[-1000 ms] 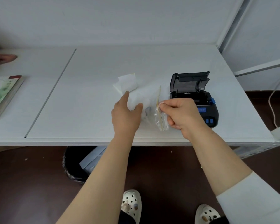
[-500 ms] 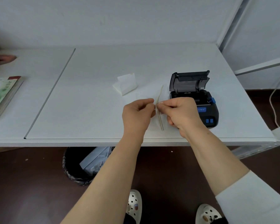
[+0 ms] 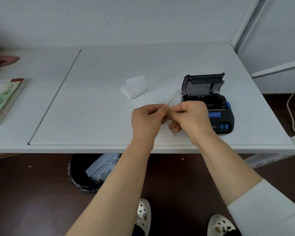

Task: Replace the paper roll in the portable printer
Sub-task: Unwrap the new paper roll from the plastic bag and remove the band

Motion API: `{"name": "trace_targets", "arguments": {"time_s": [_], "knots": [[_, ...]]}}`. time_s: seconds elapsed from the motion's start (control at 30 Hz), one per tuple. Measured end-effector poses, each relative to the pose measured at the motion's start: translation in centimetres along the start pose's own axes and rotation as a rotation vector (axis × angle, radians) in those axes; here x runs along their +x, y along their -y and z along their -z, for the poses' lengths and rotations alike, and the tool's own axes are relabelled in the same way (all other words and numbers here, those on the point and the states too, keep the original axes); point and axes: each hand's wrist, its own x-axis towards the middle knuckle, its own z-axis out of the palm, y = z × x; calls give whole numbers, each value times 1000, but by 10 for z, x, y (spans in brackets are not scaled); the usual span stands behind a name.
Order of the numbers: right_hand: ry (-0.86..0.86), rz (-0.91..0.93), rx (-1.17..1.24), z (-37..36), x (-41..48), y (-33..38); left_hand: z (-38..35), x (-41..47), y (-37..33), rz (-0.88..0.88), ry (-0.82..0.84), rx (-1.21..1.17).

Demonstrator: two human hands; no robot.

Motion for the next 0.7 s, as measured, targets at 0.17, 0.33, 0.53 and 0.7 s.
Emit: {"name": "trace_targets", "arguments": {"time_s": [0.17,0.33,0.53,0.7], "knots": [[87,-49,106,4,-3,7,3,2,-3,-7,-4,42],[87,-60,105,6,-2,11,6,2,-4,-18,-13,48],[23,-19,42,5,0,10,4,0,-8,-12,-26,49],[-9,-29,-27,7,0,10,3,-2,-9,-15,9,76]]}}
